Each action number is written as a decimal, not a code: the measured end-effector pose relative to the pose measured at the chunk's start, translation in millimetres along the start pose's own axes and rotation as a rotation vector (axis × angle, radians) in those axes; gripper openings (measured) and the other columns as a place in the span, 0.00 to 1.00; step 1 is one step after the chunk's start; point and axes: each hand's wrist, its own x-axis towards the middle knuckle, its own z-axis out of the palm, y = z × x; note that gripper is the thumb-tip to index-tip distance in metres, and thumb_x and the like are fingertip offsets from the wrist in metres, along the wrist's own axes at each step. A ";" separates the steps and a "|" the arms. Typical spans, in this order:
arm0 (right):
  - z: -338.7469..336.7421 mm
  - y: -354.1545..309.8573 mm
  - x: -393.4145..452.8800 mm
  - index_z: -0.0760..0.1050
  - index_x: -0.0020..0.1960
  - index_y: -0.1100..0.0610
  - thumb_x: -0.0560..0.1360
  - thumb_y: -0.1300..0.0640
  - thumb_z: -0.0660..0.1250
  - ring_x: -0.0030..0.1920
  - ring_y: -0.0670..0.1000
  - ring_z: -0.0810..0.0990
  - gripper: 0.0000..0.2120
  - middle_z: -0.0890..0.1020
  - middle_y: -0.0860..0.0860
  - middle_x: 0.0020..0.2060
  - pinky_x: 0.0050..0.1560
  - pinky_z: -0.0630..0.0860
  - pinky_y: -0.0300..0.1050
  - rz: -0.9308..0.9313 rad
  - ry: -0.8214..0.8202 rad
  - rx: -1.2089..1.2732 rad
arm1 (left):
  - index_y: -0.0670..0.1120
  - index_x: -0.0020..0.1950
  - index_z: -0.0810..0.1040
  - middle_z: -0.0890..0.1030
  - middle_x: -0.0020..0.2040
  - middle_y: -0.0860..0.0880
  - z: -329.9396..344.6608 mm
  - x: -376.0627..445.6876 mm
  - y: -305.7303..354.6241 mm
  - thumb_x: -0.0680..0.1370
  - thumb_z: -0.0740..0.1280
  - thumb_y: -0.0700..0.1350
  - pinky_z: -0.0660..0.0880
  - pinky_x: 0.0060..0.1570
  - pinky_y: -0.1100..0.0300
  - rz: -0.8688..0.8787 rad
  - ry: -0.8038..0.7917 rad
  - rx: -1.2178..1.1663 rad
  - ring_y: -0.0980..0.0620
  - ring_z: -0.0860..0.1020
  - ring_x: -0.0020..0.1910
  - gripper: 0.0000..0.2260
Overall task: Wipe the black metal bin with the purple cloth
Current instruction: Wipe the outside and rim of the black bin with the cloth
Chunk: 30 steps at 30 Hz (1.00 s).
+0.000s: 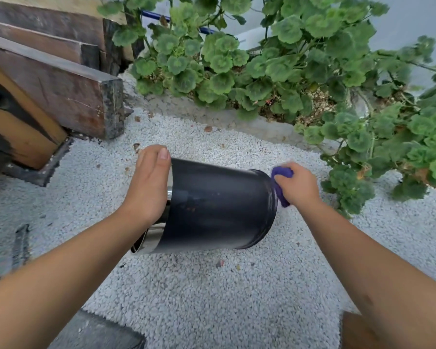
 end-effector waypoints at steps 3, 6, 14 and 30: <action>-8.6 20.1 -15.6 0.76 0.51 0.46 0.71 0.53 0.68 0.45 0.51 0.78 0.09 0.83 0.53 0.51 0.49 0.75 0.47 0.138 0.094 0.134 | 0.54 0.58 0.68 0.67 0.54 0.66 0.8 -1.0 -2.9 0.84 0.45 0.56 0.56 0.49 0.81 -0.064 -0.013 -0.124 0.83 0.62 0.47 0.15; 1.8 -8.2 -41.1 0.76 0.58 0.47 0.70 0.47 0.67 0.54 0.46 0.75 0.17 0.79 0.48 0.56 0.59 0.69 0.40 -0.066 0.191 0.218 | 0.57 0.74 0.64 0.59 0.71 0.67 4.0 -1.4 0.8 0.83 0.45 0.62 0.48 0.61 0.71 -0.150 -0.041 -0.278 0.75 0.54 0.66 0.23; 42.9 -121.8 -112.4 0.78 0.61 0.55 0.71 0.53 0.71 0.60 0.53 0.74 0.19 0.75 0.54 0.59 0.65 0.68 0.41 -0.655 0.121 0.276 | 0.53 0.80 0.52 0.49 0.80 0.58 16.8 0.8 20.2 0.83 0.47 0.61 0.46 0.71 0.64 -0.198 -0.056 -0.421 0.63 0.48 0.76 0.27; 19.8 -2.0 -62.3 0.73 0.65 0.57 0.76 0.49 0.64 0.61 0.62 0.72 0.21 0.71 0.61 0.63 0.63 0.66 0.47 -0.437 0.130 -0.062 | 0.50 0.79 0.52 0.51 0.80 0.54 6.6 -0.4 4.7 0.83 0.49 0.59 0.46 0.71 0.63 -0.099 -0.018 -0.039 0.58 0.49 0.78 0.26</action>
